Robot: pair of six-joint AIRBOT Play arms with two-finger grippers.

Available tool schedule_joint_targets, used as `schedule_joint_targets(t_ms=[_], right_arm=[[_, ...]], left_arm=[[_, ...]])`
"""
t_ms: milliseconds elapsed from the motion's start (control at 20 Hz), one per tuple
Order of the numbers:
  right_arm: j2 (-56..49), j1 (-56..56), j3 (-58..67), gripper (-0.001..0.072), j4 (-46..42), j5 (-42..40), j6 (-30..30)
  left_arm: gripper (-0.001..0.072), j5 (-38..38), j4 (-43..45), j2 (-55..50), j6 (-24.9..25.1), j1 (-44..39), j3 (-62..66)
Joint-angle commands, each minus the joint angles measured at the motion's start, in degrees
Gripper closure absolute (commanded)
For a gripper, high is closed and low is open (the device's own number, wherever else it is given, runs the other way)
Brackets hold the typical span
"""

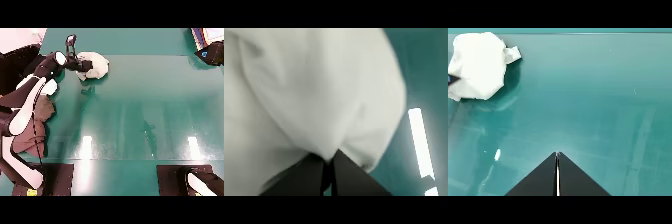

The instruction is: Fold the shirts.

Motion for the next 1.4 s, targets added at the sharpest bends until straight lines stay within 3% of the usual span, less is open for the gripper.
schedule_joint_targets(t_ms=[0, 250, 500, 700, 750, 800, 850, 950, 1150, 1200, 1350], right_arm=[[0.9, 0.1, 0.2, 0.0697, -0.1, -2.1, 0.0], [5.7, 0.1, 0.2, 0.0697, -0.6, -8.3, 0.0], [8.4, 0.0, 0.2, 0.0698, -0.6, -8.5, 0.0], [9.7, 0.0, 0.3, 0.0697, -2.2, -8.2, 0.0], [9.9, -0.4, 0.3, 0.0697, -2.1, -7.8, 0.0], [10.1, -1.0, 0.3, 0.0697, -1.9, -7.2, 0.0], [10.1, -1.6, 0.3, 0.0698, -1.9, -6.2, 0.0], [10.1, -2.8, 0.3, 0.0697, -1.9, -3.9, 0.0], [10.0, -3.0, 0.3, 0.0697, -1.9, -2.7, 0.0], [9.7, -3.0, 0.3, 0.0697, -1.8, -2.7, 0.0], [8.0, -2.8, 0.3, 0.0697, -1.4, -2.1, 0.0]], left_arm=[[0.0684, -8.1, 4.1, 2.9, 0.3, 0.0, 9.8], [0.0684, -15.6, 7.4, 20.5, 2.7, -1.0, 17.7], [0.0684, -28.7, 8.9, 28.0, 3.9, -13.2, 16.8], [0.068, -24.5, 8.7, 25.5, 4.0, -26.7, 7.4], [0.0568, -22.8, 8.6, 24.2, 4.5, -29.1, 5.7], [0.0213, -21.2, 8.6, 22.6, 4.8, -30.7, 5.0], [0.0103, -20.6, 8.8, 21.6, 4.7, -30.8, 5.0], [0.0104, -20.2, 12.1, 21.4, 3.2, -27.8, 5.0], [0.0104, -23.3, 16.3, 21.0, -6.0, -12.9, 1.3], [0.0104, -22.9, 14.9, 21.0, -7.8, -8.7, -2.2], [0.0104, -21.0, 5.3, 21.0, -6.8, 0.2, -15.5]])
